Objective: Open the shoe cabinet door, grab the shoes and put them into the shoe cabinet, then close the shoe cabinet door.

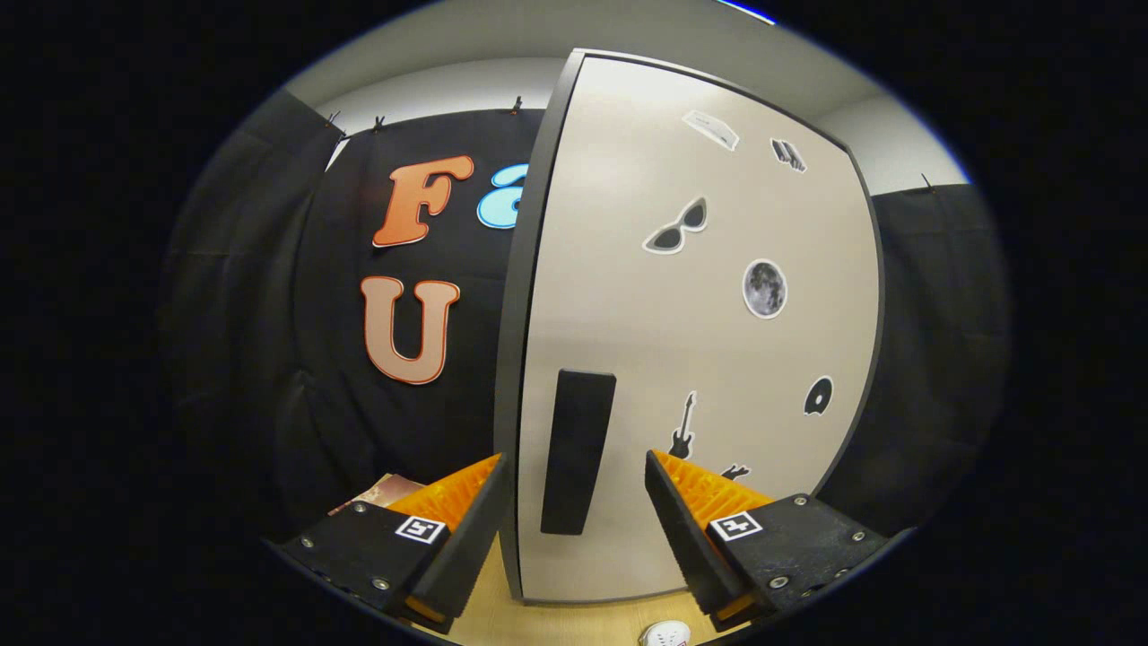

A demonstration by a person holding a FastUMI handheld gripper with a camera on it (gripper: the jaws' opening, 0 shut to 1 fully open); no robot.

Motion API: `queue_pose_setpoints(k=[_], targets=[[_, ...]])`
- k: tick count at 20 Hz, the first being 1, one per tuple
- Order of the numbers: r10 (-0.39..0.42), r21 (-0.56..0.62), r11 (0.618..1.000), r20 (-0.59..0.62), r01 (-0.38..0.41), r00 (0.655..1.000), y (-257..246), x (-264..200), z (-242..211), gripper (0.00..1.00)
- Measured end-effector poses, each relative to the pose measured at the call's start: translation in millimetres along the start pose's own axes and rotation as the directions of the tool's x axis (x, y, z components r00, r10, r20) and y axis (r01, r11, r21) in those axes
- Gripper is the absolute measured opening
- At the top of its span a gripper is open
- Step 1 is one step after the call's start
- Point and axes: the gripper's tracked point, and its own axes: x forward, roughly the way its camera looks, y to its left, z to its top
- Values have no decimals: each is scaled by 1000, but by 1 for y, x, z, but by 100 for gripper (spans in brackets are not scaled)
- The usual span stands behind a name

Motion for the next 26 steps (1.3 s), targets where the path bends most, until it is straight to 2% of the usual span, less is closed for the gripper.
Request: queue_pose_setpoints(k=[2, 5, 7, 8, 14, 21, 22, 26], targets=[[-24, 24, 999, -22, 24, 999, -6, 12, -8, 82], [11, 82, 997, -47, -7, 999, 2, 21, -17, 66], [39, 89, 995, -57, -34, 998, 8, 19, -20, 52], [40, 86, 996, -47, -36, 998, 8, 18, -19, 39], [102, 89, 991, -24, -100, 994, 7, -1, -16, 29], [183, 98, 979, -22, -180, 983, -11, -47, -14, 28], [191, 105, 977, -23, -188, 981, -16, -53, -16, 26], [185, 105, 978, -28, -181, 982, -34, -74, -19, 26]])
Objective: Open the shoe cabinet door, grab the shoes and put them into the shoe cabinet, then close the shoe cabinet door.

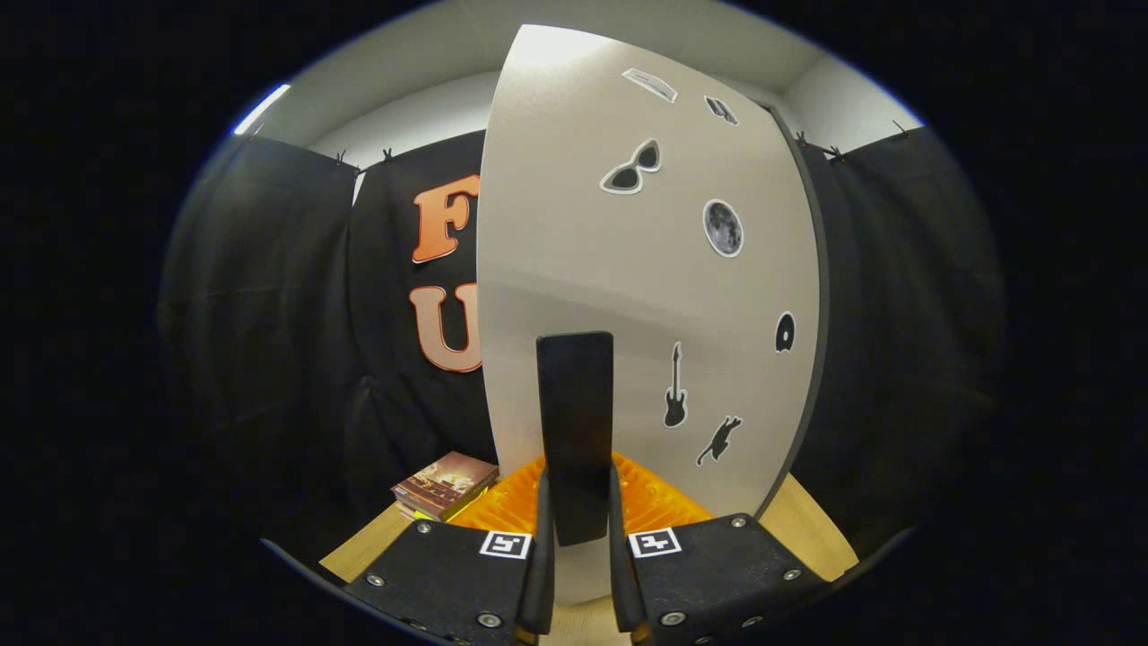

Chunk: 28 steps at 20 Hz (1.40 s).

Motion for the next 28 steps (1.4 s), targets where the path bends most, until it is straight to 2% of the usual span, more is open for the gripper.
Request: queue_pose_setpoints(k=[5, 11, 15, 20, 24, 28], targets=[[-7, 33, 999, -12, 8, 1000, -20, -25, -2, 24], [-78, 40, 996, -16, 78, 997, -46, -45, -5, 22], [-165, 30, 986, -11, 165, 986, -71, -61, -8, 21], [-279, 36, 960, -3, 279, 960, -103, -74, -10, 12], [-374, 80, 925, 16, 371, 927, -152, -103, -9, 6], [-469, 80, 882, 47, 464, 882, -195, -139, -7, 6]])
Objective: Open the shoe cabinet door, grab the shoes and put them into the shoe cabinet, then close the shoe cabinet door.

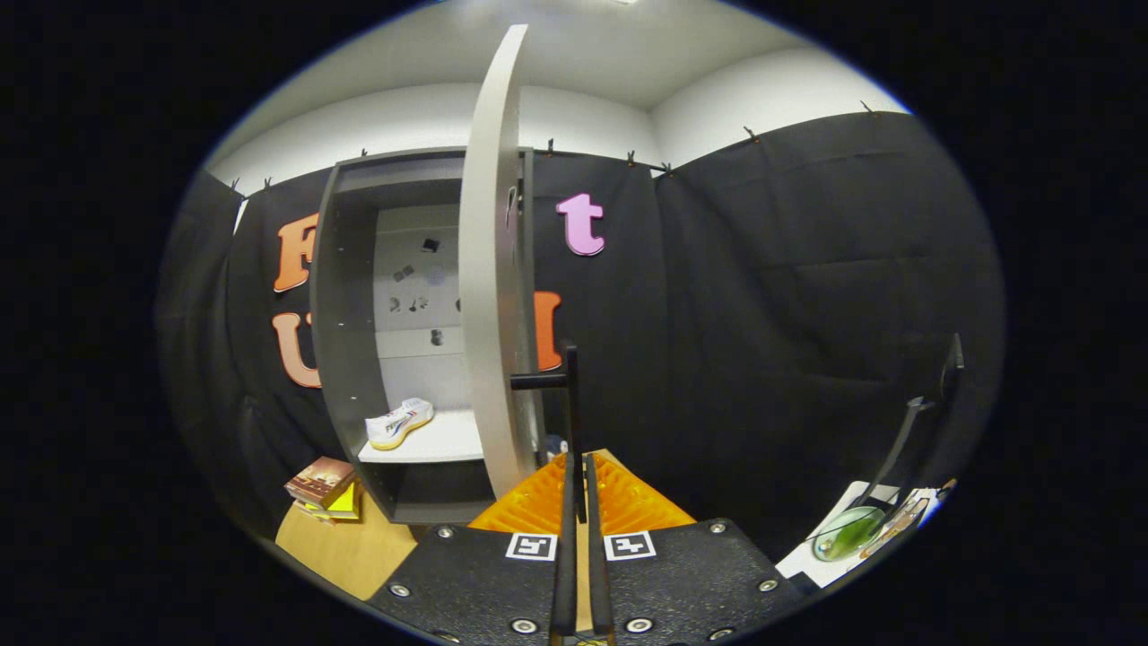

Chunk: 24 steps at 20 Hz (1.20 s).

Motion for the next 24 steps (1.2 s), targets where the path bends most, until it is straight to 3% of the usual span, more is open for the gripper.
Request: queue_pose_setpoints(k=[6, 12, 15, 24], targets=[[-54, -5, 999, -10, 53, 999, -21, -34, -25, 5], [62, 49, 997, -64, -59, 996, 37, -45, -80, 9], [122, 51, 992, -123, -116, 985, 72, -37, -125, 11], [152, -61, 981, -336, -182, 930, 118, 16, -274, 22]])
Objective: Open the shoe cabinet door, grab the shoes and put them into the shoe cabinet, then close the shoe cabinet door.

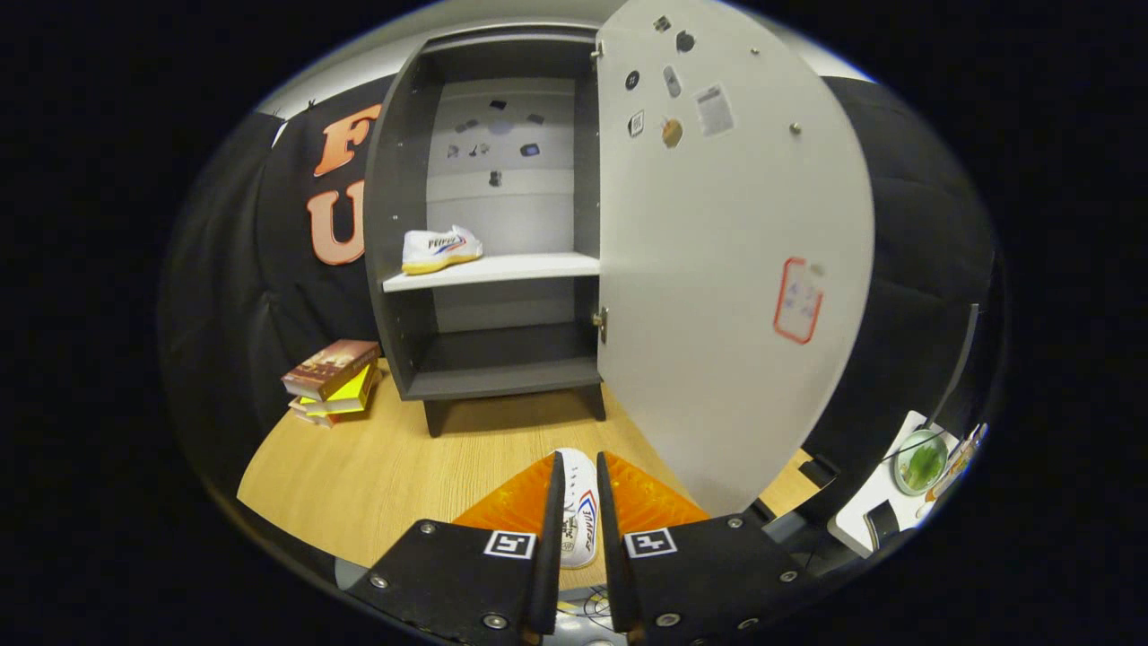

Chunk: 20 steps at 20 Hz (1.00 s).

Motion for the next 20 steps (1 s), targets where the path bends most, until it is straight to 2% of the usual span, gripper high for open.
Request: queue_pose_setpoints(k=[1, 4, 7, 10, 12, 15, 17, 20], targets=[[5, -7, 1000, -26, -5, 1000, 2, 9, -12, 24], [16, -50, 999, -96, -21, 995, 13, 38, -44, 43], [22, -80, 996, -167, -36, 986, 24, 63, -74, 52], [24, -94, 994, -220, -46, 975, 33, 85, -96, 69], [18, -103, 994, -253, -45, 967, 34, 95, -110, 74], [9, -101, 994, -320, -43, 947, 36, 110, -134, 76], [-9, -120, 992, -351, -35, 936, 33, 116, -148, 72], [-19, -136, 990, -367, -33, 930, 35, 126, -156, 60]])
